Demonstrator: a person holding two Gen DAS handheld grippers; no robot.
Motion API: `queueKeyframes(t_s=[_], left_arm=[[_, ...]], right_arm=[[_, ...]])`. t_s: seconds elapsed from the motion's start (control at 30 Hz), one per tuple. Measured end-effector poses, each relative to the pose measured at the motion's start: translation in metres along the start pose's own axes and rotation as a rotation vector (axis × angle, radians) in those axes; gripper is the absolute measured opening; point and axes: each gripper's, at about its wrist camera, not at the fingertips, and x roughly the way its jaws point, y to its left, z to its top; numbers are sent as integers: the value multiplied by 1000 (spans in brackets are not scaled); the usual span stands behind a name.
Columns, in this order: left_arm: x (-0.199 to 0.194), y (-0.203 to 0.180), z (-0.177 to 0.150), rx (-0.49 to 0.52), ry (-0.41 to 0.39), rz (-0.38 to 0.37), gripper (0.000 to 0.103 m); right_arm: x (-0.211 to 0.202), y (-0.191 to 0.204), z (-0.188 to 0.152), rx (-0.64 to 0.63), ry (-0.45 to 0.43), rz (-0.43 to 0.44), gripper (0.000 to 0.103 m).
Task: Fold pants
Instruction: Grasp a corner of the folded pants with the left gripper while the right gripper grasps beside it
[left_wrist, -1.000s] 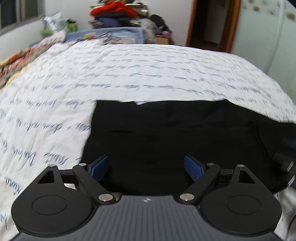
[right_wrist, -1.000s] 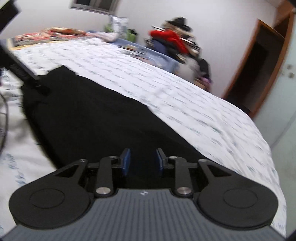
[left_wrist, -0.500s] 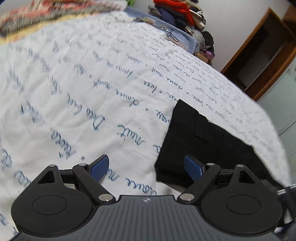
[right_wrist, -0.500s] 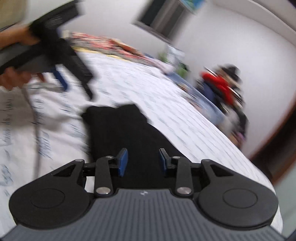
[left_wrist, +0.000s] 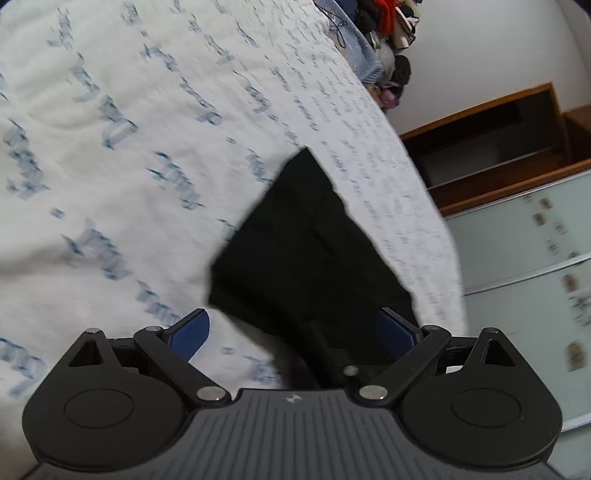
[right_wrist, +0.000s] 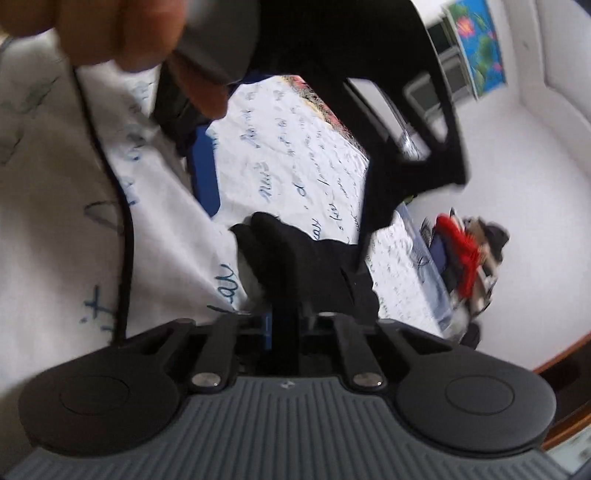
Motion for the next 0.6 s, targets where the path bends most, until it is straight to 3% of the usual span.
queueKeyframes(t_s=[0.2, 0.4, 0.43, 0.53, 0.57, 0.6], left_arm=[[24, -6, 5, -104, 38, -72, 97], [49, -12, 17, -117, -56, -81, 96], [50, -14, 19, -103, -71, -74, 92], [48, -21, 23, -27, -108, -43, 46], [48, -20, 25, -23, -109, -39, 38], [48, -19, 27, -18, -104, -37, 33]], right_arm=[[-17, -57, -3, 385, -56, 116, 7], [-25, -87, -11, 550, -80, 165, 7], [-24, -87, -10, 550, -81, 165, 7], [-30, -83, -8, 522, -62, 164, 10], [-33, -81, -8, 503, -53, 175, 14], [-36, -82, -7, 484, -50, 169, 25]])
